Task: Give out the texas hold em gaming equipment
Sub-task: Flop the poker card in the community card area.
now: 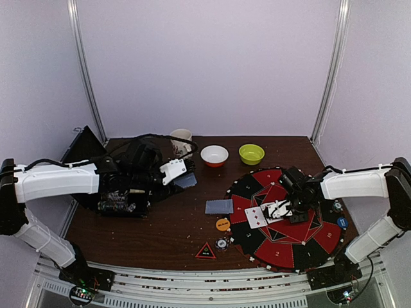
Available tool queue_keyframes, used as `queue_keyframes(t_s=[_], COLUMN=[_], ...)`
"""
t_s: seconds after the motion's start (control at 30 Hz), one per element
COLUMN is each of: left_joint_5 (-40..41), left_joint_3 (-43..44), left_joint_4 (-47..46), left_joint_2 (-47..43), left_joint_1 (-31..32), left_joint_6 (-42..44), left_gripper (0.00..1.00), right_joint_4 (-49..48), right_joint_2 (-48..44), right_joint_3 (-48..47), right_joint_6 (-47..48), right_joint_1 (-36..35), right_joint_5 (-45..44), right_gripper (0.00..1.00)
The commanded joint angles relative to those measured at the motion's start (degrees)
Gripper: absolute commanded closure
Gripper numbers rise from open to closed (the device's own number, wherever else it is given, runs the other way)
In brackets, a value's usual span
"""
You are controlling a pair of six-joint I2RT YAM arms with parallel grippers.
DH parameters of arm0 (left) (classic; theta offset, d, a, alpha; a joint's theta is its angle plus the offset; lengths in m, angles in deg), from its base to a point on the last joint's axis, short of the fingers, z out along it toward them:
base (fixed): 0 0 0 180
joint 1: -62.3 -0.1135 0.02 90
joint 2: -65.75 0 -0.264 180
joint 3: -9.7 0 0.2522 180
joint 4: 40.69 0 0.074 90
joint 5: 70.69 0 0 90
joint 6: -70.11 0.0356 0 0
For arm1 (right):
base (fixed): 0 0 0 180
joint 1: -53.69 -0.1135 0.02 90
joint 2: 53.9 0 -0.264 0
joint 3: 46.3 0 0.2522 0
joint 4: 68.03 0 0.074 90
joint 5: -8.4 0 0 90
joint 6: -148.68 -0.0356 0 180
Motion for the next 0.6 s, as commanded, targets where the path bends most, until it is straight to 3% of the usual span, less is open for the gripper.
queue_keyframes(t_s=[0.0,0.57], left_joint_5=[-0.36,-0.25], left_joint_3=[0.52,0.53], left_joint_4=[-1.84,-1.84], left_joint_2=[-0.09,0.02], left_joint_1=[0.18,0.18], left_joint_6=[-0.01,-0.01], left_gripper=[0.56,0.56], right_joint_4=[1.90,-0.35], right_joint_2=[0.65,2.12], right_joint_3=[-0.42,-0.59], right_joint_6=[0.83,3.00], right_joint_1=[-0.05,-0.12], right_joint_5=[-0.51,-1.98], right_gripper=[1.00,1.00])
